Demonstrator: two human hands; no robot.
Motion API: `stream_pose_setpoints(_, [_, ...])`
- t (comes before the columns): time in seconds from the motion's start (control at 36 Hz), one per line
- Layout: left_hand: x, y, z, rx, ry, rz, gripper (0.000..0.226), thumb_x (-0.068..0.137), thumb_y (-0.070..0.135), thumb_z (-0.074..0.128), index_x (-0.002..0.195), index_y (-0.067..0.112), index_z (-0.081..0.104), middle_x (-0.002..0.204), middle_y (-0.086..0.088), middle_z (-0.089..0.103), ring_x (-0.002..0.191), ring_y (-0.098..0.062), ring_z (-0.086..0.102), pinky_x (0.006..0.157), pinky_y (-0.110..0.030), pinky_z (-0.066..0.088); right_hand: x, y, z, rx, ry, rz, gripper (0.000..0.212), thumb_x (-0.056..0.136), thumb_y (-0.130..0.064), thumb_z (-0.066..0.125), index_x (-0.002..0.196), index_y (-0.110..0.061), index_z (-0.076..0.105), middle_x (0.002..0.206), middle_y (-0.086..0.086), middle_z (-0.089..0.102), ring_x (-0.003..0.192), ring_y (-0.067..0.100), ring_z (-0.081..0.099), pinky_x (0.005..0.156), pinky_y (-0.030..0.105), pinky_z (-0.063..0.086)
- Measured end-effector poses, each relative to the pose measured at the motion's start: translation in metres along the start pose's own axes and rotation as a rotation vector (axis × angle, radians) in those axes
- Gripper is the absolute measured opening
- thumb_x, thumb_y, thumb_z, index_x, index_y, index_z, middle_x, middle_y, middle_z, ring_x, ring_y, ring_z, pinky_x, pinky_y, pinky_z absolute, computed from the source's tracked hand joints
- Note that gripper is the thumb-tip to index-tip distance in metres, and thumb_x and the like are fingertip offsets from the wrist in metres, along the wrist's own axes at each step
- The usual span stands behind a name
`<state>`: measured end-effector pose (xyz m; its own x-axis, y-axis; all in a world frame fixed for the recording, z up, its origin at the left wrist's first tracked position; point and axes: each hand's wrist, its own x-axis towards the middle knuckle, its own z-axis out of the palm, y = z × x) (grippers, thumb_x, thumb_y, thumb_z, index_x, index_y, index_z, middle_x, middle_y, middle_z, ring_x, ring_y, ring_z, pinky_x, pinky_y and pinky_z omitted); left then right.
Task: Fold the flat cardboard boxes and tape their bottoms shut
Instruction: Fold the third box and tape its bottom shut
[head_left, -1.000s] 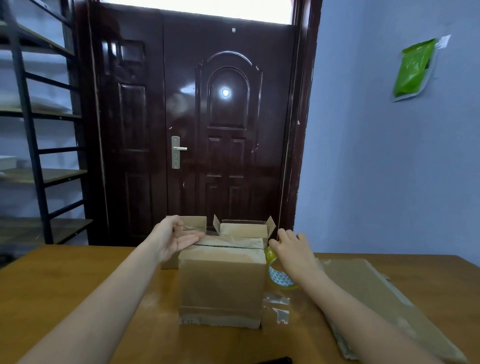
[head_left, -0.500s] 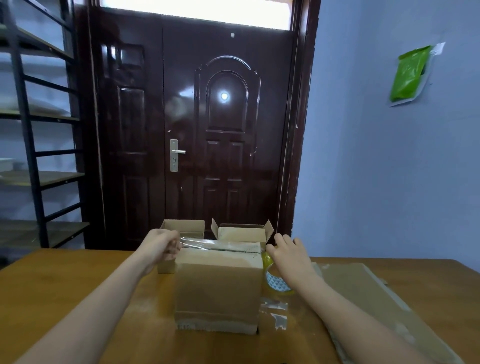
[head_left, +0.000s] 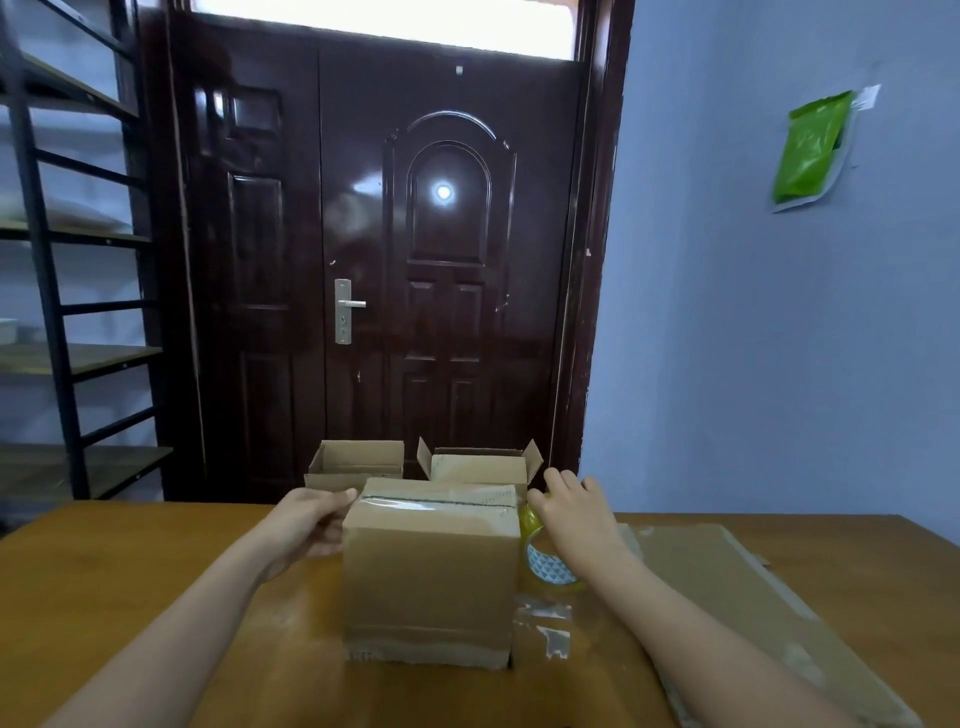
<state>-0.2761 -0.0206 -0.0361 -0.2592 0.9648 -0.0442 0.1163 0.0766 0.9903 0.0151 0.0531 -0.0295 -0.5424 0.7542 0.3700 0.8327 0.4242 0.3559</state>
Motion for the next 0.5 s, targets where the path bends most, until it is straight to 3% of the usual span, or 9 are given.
stream_pose_setpoints(0.17, [0.005, 0.003, -0.007, -0.045, -0.08, -0.114, 0.024, 0.094, 0.02, 0.056, 0.084, -0.001, 0.065, 0.053, -0.003, 0.05, 0.043, -0.009, 0.044, 0.043, -0.02, 0.044, 0.0, 0.001, 0.002, -0.004, -0.007, 0.003, 0.049, 0.084, 0.001, 0.053, 0.131, -0.011, 0.042, 0.129, 0.012, 0.041, 0.118, 0.027, 0.039, 0.095, 0.037, 0.033])
stream_pose_setpoints(0.36, [0.011, -0.009, 0.0, -0.276, -0.071, -0.254, 0.023, 0.096, 0.013, 0.052, 0.108, -0.005, 0.058, 0.056, -0.004, 0.052, 0.039, -0.005, 0.045, 0.036, -0.015, 0.041, 0.001, -0.002, 0.004, 0.007, 0.005, 0.013, 0.046, 0.085, 0.001, 0.051, 0.129, -0.012, 0.044, 0.127, 0.011, 0.043, 0.116, 0.028, 0.04, 0.094, 0.038, 0.033])
stream_pose_setpoints(0.5, [0.006, -0.017, 0.009, -0.187, -0.013, -0.274, 0.025, 0.101, 0.021, 0.042, 0.086, 0.007, 0.056, 0.051, 0.0, 0.046, 0.038, -0.007, 0.04, 0.034, -0.016, 0.035, 0.003, -0.004, 0.002, 0.037, 0.02, 0.02, 0.045, 0.085, 0.0, 0.049, 0.128, -0.014, 0.047, 0.123, 0.009, 0.044, 0.113, 0.027, 0.04, 0.091, 0.037, 0.032])
